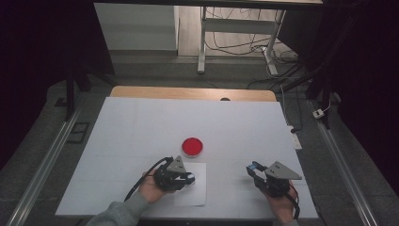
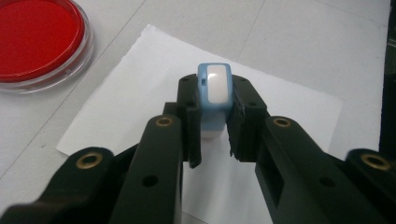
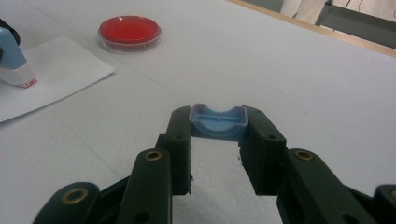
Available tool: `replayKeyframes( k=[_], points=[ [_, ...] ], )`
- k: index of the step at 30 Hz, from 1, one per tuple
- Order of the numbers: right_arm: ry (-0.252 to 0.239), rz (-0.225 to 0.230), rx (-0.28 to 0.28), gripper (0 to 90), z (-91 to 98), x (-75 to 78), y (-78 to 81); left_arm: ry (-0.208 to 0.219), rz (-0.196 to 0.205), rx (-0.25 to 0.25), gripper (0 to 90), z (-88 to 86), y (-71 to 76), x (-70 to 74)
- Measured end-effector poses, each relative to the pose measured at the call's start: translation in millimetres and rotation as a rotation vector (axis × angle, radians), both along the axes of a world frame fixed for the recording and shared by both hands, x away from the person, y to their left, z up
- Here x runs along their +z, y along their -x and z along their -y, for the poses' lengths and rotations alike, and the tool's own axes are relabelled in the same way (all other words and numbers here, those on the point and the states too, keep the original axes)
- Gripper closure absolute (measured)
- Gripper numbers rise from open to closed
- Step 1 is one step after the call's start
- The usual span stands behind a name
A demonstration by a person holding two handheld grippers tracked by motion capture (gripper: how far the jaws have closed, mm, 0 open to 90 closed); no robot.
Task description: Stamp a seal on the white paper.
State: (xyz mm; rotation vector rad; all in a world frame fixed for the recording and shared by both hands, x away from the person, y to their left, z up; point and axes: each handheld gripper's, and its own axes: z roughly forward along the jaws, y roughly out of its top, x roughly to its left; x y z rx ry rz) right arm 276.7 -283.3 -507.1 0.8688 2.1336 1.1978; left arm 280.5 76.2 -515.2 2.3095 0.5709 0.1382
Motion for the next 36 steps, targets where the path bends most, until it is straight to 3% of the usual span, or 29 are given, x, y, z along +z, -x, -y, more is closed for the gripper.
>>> replayKeyframes(
  k=[11, 36],
  points=[
    [-0.001, 0.003, -0.010, 64.9, 1.3, 0.8, -0.4, 0.128, 0.003, 0.029, 75.9, -9.7, -3.2, 11.0],
    [0.001, 0.003, -0.007, 64.9, 1.0, 0.6, -0.5, 0.285, -0.012, 0.107, 75.7, -36.7, -5.6, 39.7]
  ],
)
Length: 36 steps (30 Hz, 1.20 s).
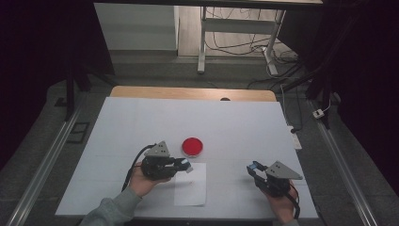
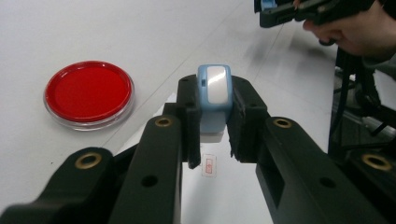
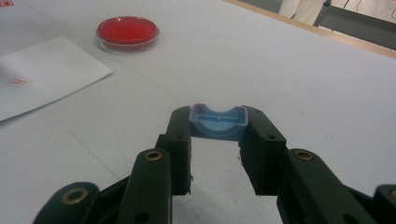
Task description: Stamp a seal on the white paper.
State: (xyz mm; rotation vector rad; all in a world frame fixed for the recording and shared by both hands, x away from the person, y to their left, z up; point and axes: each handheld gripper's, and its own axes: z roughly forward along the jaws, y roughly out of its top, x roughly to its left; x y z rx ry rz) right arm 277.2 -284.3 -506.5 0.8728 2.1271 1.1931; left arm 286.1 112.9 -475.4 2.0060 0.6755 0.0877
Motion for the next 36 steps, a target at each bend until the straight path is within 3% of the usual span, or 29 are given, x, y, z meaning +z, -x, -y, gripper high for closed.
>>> replayKeyframes(
  k=[17, 36],
  points=[
    [-0.003, -0.001, 0.003, 64.9, 0.2, -0.5, -0.3, 0.054, 0.021, 0.075, 75.5, -21.6, -2.1, 13.2],
    [-0.006, 0.004, 0.005, 64.9, -1.6, -0.8, 0.0, 0.059, 0.024, 0.086, 75.5, -26.2, -2.3, 16.5]
  ],
)
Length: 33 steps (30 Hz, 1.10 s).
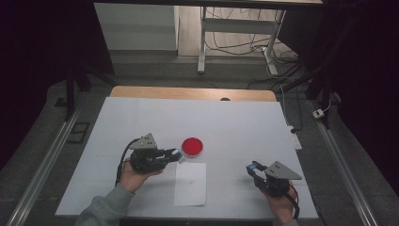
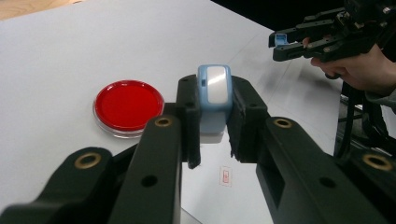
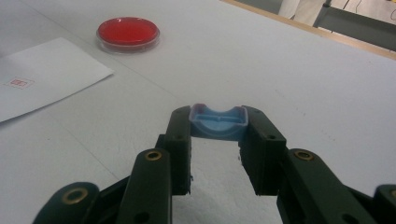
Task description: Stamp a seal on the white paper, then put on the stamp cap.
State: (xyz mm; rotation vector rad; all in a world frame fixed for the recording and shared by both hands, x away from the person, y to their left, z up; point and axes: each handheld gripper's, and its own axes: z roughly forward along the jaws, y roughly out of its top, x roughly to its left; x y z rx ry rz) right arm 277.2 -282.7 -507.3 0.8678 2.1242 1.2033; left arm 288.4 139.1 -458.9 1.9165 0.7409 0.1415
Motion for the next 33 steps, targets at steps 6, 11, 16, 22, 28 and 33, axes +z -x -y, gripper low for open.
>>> replayKeyframes(
  k=[6, 11, 16, 22, 28, 33],
  points=[
    [0.001, 0.003, -0.003, 64.9, 0.8, 0.9, 0.3, -0.007, -0.001, -0.001, 75.5, 2.2, 0.1, -0.5],
    [-0.002, 0.003, -0.005, 64.9, 1.7, 0.9, -0.1, -0.007, -0.001, 0.004, 75.5, 1.4, -0.3, -1.1],
    [0.001, 0.005, 0.008, 64.9, -2.2, 1.4, 0.4, -0.006, 0.002, 0.008, 75.5, 1.4, -0.2, -0.9],
    [0.001, 0.009, 0.019, 64.9, -6.0, 2.1, 1.0, -0.006, 0.001, 0.012, 75.5, 2.3, -0.4, -1.3],
    [-0.005, 0.011, 0.021, 64.9, -9.2, 2.1, 0.4, -0.004, 0.003, 0.014, 75.4, 2.7, -0.6, -1.4],
    [-0.001, 0.010, 0.036, 64.8, -16.6, 1.4, -0.1, 0.002, 0.001, 0.012, 75.4, 2.7, -0.6, -1.4]
  ],
)
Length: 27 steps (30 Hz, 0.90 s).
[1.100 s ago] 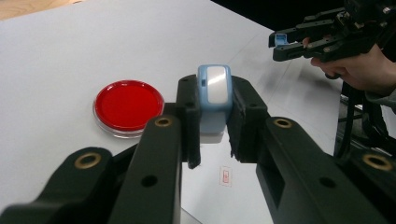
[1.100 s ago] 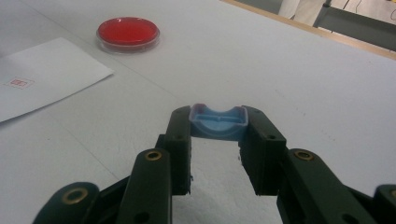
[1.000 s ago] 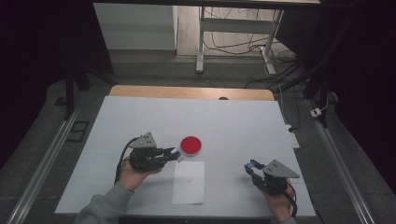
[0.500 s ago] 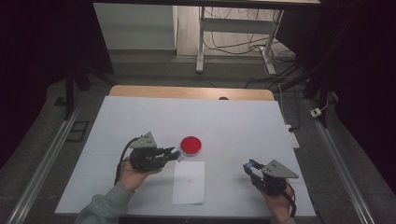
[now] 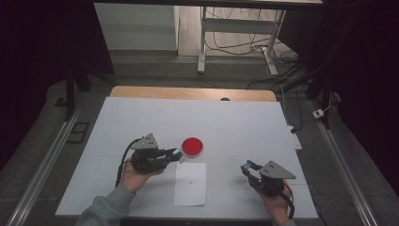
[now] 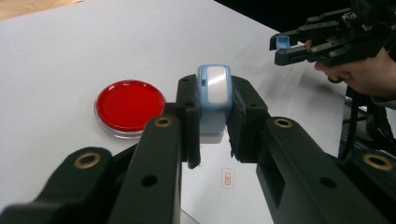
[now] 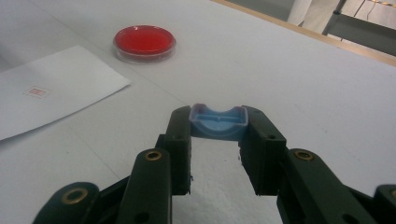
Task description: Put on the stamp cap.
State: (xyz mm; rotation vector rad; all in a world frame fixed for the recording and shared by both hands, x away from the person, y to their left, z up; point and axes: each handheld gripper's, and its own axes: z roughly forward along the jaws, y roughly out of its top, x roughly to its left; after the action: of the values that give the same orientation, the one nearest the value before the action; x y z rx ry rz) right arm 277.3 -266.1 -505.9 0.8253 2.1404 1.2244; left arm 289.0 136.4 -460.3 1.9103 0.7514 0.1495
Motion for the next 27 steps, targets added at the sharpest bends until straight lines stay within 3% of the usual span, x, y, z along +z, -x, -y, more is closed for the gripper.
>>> replayKeyframes(
  k=[27],
  points=[
    [0.001, -0.003, 0.063, 64.7, -31.3, -1.8, 0.6, 0.010, 0.008, 0.001, 75.1, 2.6, 0.6, 0.1]
  ],
)
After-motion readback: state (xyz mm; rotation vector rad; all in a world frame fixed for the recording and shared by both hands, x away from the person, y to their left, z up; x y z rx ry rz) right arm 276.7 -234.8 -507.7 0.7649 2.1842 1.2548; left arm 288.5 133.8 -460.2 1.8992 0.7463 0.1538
